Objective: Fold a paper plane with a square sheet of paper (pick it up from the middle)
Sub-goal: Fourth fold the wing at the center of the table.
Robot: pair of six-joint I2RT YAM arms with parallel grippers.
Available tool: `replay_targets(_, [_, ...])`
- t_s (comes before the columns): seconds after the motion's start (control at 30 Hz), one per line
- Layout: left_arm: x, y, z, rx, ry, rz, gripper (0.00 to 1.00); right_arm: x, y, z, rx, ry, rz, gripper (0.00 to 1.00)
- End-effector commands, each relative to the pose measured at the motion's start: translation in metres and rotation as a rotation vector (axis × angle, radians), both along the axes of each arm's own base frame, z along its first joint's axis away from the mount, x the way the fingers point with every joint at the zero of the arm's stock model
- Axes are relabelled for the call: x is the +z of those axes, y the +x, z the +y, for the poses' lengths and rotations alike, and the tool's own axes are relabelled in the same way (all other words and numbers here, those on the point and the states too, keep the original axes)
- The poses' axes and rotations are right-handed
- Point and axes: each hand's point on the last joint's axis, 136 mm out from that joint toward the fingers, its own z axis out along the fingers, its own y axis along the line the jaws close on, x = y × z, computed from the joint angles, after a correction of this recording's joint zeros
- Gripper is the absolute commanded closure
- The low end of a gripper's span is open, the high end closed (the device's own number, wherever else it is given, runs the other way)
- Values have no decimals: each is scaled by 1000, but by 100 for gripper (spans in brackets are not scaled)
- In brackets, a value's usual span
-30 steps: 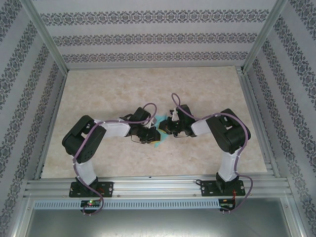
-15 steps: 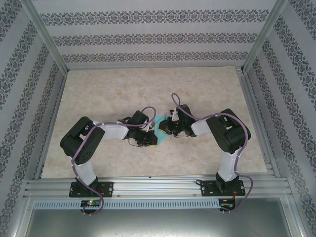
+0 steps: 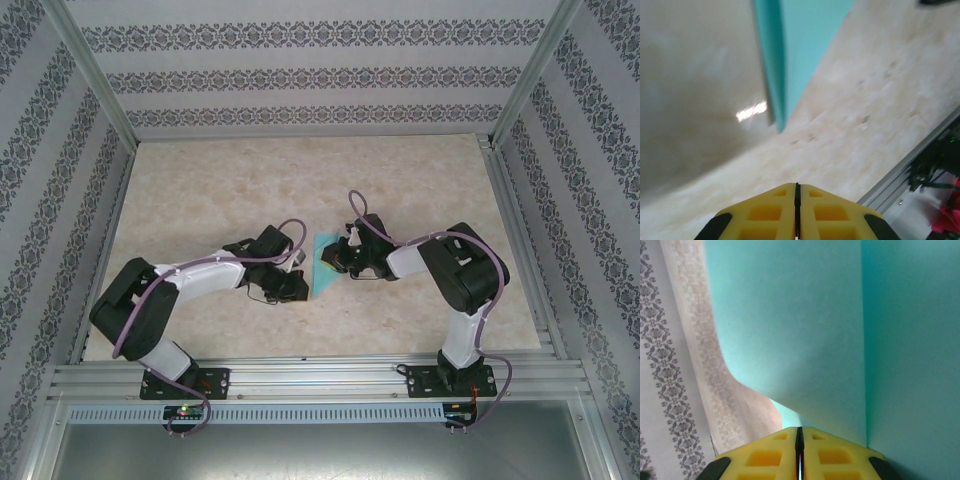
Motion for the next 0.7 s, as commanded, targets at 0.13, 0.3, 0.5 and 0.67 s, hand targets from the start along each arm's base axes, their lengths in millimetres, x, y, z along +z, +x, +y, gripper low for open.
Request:
replay_targets(0.13, [21, 51, -37, 115, -104, -67, 87, -60, -42, -36, -174, -184, 218, 87])
replay_targets(0.3, [-1, 66, -41, 144, -65, -56, 89, -52, -38, -34, -183, -164, 201, 87])
replay_targets(0.5, [-30, 74, -44, 159, -33, -33, 90, -47, -36, -30, -157, -150, 188, 87])
replay_targets(0.67, [-60, 61, -14, 215, 105, -4, 96, -32, -26, -34, -126, -135, 133, 85])
